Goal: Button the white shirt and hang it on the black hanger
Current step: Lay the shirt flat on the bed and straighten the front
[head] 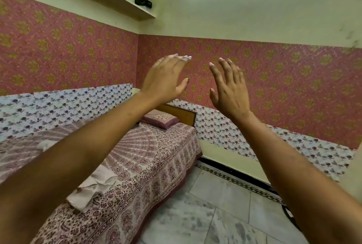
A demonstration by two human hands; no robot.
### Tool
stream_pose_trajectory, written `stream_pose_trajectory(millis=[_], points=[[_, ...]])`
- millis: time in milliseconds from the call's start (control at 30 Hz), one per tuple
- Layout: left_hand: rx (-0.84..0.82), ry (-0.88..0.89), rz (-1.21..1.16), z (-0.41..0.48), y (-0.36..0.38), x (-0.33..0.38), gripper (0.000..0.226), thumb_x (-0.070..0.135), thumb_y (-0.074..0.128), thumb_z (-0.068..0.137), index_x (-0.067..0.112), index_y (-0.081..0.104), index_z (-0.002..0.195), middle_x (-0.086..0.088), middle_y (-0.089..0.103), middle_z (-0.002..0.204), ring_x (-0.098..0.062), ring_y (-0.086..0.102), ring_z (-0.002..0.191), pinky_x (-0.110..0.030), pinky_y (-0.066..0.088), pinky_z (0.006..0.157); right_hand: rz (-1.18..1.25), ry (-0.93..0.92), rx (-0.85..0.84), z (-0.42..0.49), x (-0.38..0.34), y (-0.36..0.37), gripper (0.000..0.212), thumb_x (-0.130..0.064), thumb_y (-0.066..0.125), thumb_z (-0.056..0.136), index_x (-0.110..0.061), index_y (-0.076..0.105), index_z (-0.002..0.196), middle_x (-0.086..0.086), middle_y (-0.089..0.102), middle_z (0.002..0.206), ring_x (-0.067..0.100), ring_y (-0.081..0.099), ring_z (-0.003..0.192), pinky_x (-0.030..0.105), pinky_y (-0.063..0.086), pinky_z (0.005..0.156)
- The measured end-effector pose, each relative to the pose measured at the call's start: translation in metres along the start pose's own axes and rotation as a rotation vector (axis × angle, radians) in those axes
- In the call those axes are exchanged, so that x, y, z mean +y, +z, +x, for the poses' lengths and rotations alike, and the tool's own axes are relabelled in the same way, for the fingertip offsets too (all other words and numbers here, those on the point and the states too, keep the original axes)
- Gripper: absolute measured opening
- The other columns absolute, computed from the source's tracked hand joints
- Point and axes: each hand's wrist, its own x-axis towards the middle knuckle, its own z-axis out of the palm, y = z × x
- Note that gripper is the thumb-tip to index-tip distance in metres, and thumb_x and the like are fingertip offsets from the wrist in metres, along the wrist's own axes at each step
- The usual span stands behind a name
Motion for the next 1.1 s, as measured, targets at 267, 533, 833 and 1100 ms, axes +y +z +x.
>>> stream_pose_trajectory(millis=[267,533,833,1100], points=[[0.018,-0.004,0.103,0.062,0.071,-0.110,0.054,0.034,0.050,0.091,0.016,0.037,0.139,-0.004,0.045,0.141,-0.021,0.036,0.134,-0.036,0.028,0.111,0.052,-0.033,0.044,0.086,-0.020,0.137,0.064,-0.026,0.059,0.083,-0.017,0.031,0.140,0.019,0.038,0.144,0.036,0.034,0.134,0.049,0.031,0.107],[-0.043,-0.052,0.166,0.099,0.162,-0.200,0.054,0.034,0.050,0.091,0.016,0.036,0.140,-0.003,0.044,0.142,-0.020,0.034,0.135,-0.034,0.023,0.112,0.181,-0.051,0.113,0.132,-0.043,0.269,0.062,-0.025,0.058,0.082,-0.016,0.035,0.139,0.018,0.041,0.141,0.035,0.035,0.132,0.049,0.036,0.105],[-0.088,-0.140,0.271,0.127,0.245,-0.289,0.054,0.033,0.050,0.091,0.014,0.036,0.140,-0.005,0.044,0.142,-0.022,0.034,0.135,-0.037,0.025,0.111,0.328,-0.118,0.118,0.185,-0.068,0.414,0.061,-0.026,0.057,0.083,-0.017,0.034,0.139,0.017,0.040,0.141,0.036,0.036,0.132,0.050,0.036,0.105],[-0.070,-0.244,0.377,0.149,0.296,-0.366,0.055,0.034,0.048,0.093,0.014,0.033,0.142,-0.004,0.042,0.144,-0.021,0.033,0.136,-0.034,0.026,0.111,0.561,-0.165,0.193,0.238,-0.107,0.521,0.061,-0.024,0.061,0.080,-0.015,0.039,0.136,0.018,0.044,0.138,0.036,0.039,0.129,0.049,0.037,0.104]])
